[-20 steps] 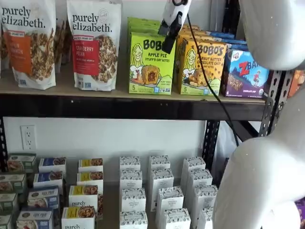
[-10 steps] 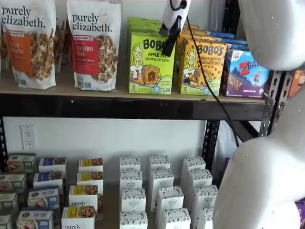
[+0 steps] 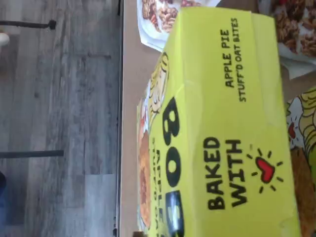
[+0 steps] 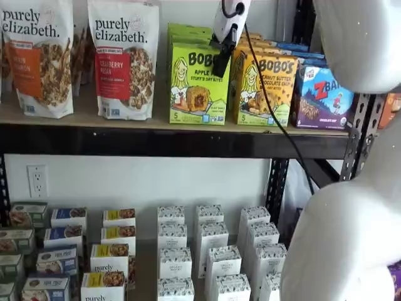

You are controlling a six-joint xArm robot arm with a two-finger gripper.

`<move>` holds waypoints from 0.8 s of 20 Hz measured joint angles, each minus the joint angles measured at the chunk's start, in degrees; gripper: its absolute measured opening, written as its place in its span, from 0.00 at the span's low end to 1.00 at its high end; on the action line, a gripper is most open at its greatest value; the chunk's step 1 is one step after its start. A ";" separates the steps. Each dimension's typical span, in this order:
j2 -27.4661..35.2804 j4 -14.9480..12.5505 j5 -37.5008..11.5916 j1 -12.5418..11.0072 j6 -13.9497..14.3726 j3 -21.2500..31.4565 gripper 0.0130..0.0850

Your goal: Pick the green box on the top shelf, the fourth from the left

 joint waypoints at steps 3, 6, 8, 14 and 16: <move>0.09 -0.07 0.35 0.00 -0.01 -0.13 0.78; 0.22 0.00 0.84 -0.09 -0.06 -0.39 0.72; 0.41 0.09 1.42 -0.19 -0.11 -0.77 0.67; 0.43 0.15 2.18 -0.38 -0.19 -1.24 0.56; 0.39 0.11 2.26 -0.38 -0.18 -1.24 0.50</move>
